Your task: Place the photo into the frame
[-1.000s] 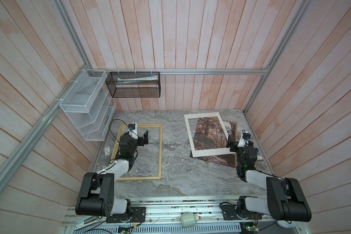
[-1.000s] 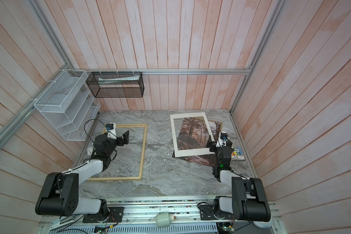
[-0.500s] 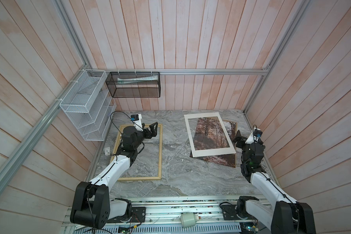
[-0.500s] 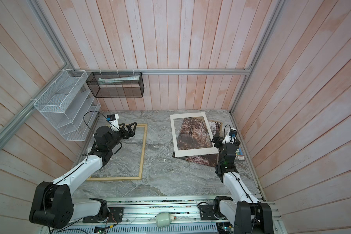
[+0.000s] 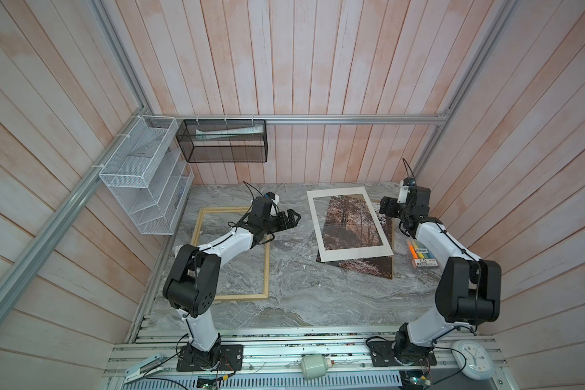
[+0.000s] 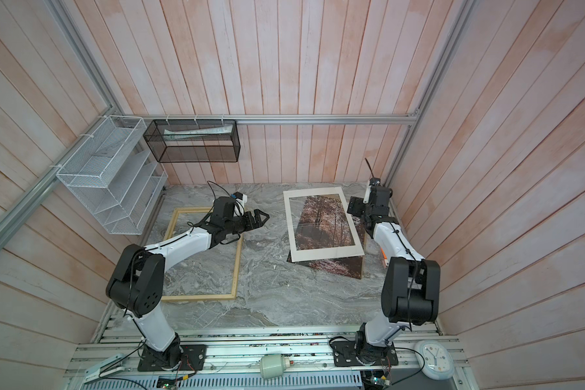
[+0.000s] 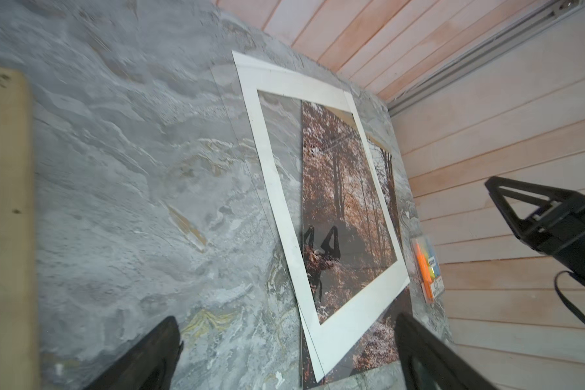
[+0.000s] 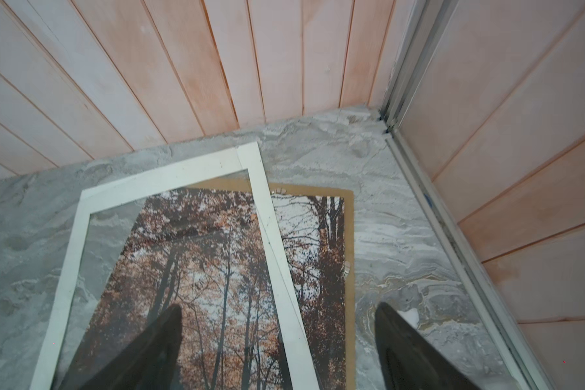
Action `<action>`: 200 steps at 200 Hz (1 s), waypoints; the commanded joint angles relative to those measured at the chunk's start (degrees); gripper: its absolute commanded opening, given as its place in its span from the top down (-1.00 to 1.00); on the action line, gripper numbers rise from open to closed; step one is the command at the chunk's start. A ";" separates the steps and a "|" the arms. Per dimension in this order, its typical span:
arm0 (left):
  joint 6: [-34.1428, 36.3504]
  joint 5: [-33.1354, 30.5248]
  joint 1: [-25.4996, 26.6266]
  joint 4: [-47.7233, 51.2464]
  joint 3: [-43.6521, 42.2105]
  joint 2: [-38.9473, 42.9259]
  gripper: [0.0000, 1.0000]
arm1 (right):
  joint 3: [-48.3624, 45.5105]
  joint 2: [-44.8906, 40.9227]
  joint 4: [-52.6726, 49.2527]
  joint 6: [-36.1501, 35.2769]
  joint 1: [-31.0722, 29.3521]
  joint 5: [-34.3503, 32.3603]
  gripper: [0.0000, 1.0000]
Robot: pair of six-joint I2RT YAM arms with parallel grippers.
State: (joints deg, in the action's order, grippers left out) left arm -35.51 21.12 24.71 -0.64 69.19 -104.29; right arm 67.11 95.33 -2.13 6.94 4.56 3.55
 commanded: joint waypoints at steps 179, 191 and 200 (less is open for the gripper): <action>-8.35 13.06 5.28 -2.83 10.96 -18.42 -0.93 | 1.47 19.63 -7.38 0.80 9.62 25.27 -0.38; -8.35 13.11 5.26 -2.78 11.14 -18.88 -0.92 | 0.85 19.80 -7.27 0.79 10.28 26.10 -0.39; -8.31 13.15 5.35 -2.78 11.23 -19.02 -0.91 | 0.59 19.85 -7.18 0.79 10.80 26.93 -0.38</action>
State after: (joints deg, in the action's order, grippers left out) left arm -43.81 33.08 29.69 -2.63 78.65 -121.69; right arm 69.89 113.84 -8.16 8.49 13.91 28.12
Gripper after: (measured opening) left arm 0.961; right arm 0.692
